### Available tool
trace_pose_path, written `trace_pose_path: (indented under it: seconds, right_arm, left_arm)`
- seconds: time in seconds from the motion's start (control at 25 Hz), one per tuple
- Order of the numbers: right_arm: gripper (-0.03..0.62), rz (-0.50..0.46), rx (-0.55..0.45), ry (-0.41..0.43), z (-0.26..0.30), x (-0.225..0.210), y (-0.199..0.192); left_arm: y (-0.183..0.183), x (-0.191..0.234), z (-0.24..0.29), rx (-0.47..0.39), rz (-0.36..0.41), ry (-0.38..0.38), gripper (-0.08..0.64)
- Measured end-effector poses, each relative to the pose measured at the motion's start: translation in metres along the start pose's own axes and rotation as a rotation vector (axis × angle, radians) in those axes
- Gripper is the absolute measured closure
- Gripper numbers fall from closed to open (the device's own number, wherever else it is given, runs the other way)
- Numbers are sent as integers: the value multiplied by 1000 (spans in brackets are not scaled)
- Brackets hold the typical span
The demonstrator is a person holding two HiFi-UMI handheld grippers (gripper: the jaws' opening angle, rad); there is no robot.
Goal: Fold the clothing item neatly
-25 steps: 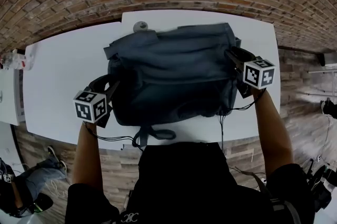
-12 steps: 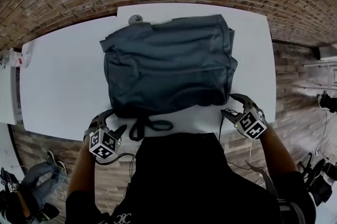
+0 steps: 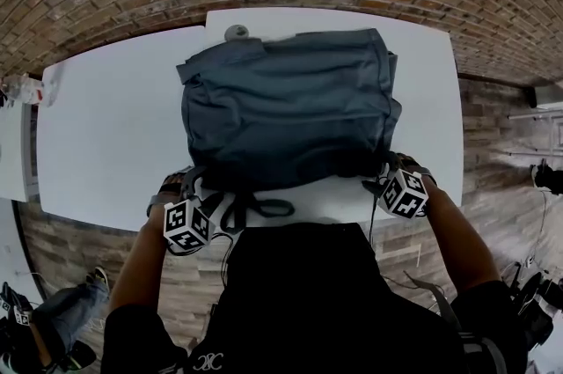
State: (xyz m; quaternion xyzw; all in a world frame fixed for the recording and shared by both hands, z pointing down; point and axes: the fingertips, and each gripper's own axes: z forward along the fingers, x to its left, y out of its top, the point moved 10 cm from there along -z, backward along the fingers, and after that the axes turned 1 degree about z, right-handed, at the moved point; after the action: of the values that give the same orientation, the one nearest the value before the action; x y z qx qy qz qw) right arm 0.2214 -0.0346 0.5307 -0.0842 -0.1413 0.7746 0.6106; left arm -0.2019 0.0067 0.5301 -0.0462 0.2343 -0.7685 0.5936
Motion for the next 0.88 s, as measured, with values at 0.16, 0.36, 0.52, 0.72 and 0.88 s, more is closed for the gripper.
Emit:
trace_pose_path:
  seconds: [0.16,0.36,0.52,0.72,0.88]
  right_arm:
    - [331,-1,29,20,3,-5,2]
    - [331,56,42,39,6,-7,1]
    - [331,58,40,31,6,-6,2]
    - [332,69,35,30,5,-7,-1]
    - [333,66,36,33,6,-6,0]
  left_arm:
    - [6,3,-13,-23,13,21,264]
    - [22,1,-19,-93,79,42,265]
    - [28,8,-43,-126,80,103,265]
    - [22,12,-56,-92,114,120,265]
    - [26,1,-34,-70,166,1,264]
